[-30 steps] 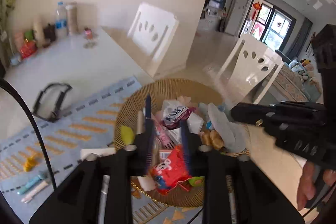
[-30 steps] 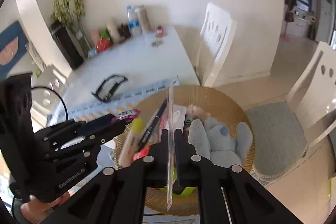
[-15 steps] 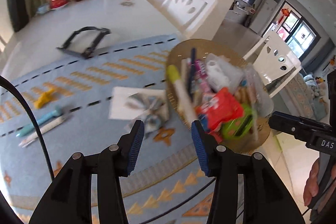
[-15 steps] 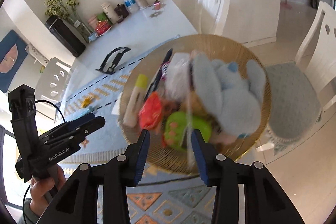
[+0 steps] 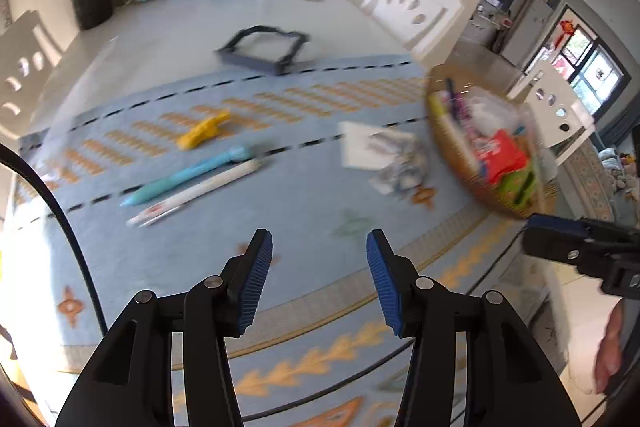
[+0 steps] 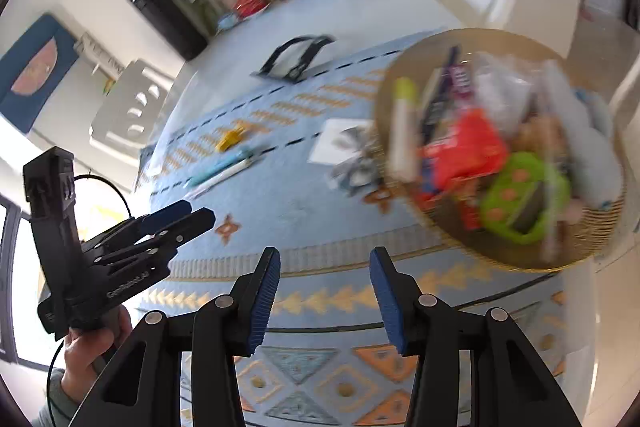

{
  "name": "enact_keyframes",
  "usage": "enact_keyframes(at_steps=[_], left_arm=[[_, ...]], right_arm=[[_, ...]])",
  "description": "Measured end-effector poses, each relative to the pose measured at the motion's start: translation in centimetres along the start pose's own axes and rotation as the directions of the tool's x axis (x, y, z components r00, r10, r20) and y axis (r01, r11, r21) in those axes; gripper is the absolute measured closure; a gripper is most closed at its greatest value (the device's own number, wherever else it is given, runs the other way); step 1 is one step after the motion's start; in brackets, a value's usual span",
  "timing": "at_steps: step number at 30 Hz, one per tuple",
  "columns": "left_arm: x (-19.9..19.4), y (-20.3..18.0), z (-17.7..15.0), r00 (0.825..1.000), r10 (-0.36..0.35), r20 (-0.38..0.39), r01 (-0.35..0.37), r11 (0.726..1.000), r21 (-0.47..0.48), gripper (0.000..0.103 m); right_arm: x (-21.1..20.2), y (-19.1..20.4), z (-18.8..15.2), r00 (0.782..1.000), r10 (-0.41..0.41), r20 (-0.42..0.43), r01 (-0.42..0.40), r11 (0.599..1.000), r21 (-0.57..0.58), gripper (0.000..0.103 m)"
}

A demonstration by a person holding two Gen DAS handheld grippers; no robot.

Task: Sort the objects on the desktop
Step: 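Move the right gripper down to the yellow rubber toy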

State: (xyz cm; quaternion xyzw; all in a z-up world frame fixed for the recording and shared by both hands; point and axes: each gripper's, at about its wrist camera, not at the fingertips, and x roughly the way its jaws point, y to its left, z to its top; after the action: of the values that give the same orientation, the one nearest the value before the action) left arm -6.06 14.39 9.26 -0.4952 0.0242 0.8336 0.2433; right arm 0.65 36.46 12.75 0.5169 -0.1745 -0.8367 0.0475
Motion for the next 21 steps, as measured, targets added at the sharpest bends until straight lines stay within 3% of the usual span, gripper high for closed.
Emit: enact_keyframes(at_steps=[5, 12, 21], left_arm=[[0.1, 6.3, -1.0, 1.0, 0.015, -0.012, -0.015, 0.999, -0.047, 0.056], [2.9, 12.1, 2.0, 1.0, 0.022, -0.01, -0.022, 0.999, 0.048, 0.056], [6.8, 13.6, 3.7, 0.999, 0.034, -0.041, -0.025, 0.977, 0.212, 0.056]], right_arm=[[2.1, 3.0, -0.5, 0.999, -0.012, -0.047, 0.01, 0.999, -0.031, 0.057], [5.7, 4.5, 0.2, 0.992, -0.044, -0.115, 0.04, 0.998, -0.039, 0.057], [11.0, 6.1, 3.1, 0.981, -0.043, -0.187, 0.028, 0.996, -0.083, 0.057]])
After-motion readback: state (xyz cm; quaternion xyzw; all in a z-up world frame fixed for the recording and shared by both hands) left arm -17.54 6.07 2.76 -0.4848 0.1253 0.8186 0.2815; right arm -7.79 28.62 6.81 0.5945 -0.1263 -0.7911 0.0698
